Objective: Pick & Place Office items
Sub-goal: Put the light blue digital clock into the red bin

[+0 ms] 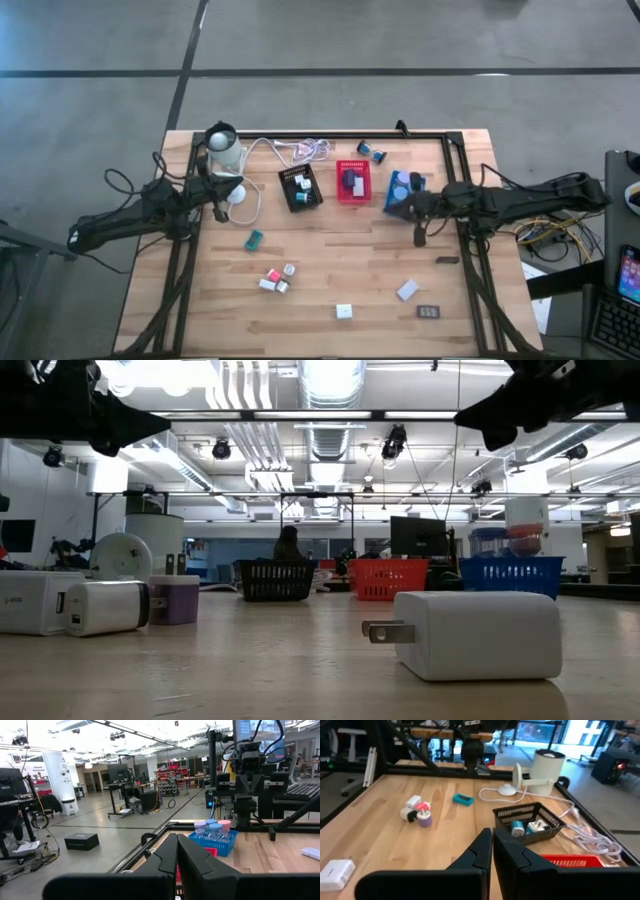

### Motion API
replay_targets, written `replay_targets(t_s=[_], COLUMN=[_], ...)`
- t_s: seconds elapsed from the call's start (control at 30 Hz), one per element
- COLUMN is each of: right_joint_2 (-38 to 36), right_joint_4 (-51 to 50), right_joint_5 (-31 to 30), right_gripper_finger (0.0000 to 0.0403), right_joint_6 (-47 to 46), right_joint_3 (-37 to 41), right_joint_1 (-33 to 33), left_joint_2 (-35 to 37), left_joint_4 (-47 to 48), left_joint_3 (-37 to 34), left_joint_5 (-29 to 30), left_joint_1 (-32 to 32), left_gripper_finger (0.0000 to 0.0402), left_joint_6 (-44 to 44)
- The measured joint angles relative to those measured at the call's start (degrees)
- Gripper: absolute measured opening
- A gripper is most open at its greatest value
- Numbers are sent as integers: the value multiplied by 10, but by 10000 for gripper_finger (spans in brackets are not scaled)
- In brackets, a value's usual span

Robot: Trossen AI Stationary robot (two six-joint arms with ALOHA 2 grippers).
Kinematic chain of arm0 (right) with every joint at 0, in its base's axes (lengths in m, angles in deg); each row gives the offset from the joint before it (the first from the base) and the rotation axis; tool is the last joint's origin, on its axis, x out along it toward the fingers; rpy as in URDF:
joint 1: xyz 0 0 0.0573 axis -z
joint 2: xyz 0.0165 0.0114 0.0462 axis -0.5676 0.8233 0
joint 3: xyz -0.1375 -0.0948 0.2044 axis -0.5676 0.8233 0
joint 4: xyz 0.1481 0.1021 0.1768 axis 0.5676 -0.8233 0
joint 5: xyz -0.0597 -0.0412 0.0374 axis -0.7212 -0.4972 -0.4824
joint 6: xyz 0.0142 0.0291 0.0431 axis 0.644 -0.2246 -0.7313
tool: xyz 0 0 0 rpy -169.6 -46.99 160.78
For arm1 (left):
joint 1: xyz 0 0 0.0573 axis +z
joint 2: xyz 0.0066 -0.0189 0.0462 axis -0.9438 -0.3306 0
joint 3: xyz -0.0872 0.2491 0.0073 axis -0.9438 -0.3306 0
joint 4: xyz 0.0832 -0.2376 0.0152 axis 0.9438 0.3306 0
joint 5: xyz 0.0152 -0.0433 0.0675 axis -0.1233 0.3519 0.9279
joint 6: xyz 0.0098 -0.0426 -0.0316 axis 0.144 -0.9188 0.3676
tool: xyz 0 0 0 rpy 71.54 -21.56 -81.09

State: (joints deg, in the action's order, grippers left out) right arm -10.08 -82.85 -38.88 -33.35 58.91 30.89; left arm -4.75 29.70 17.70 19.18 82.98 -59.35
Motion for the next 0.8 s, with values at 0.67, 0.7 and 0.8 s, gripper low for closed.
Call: replay_targets(t_s=[0.67,0.7,0.8], right_joint_2=[60,63,73], right_joint_4=[-4,-4,-4], right_joint_5=[-1,-1,-1], right_gripper_finger=[11,11,11], right_joint_6=[10,14,22], right_joint_3=[-76,-81,-93], right_joint_1=[-39,-39,-39], left_joint_2=[0,0,0], left_joint_4=[0,0,0], left_joint_3=[0,0,0], left_joint_5=[0,0,0], left_joint_1=[0,0,0], left_gripper_finger=[14,14,14], left_joint_6=[0,0,0])
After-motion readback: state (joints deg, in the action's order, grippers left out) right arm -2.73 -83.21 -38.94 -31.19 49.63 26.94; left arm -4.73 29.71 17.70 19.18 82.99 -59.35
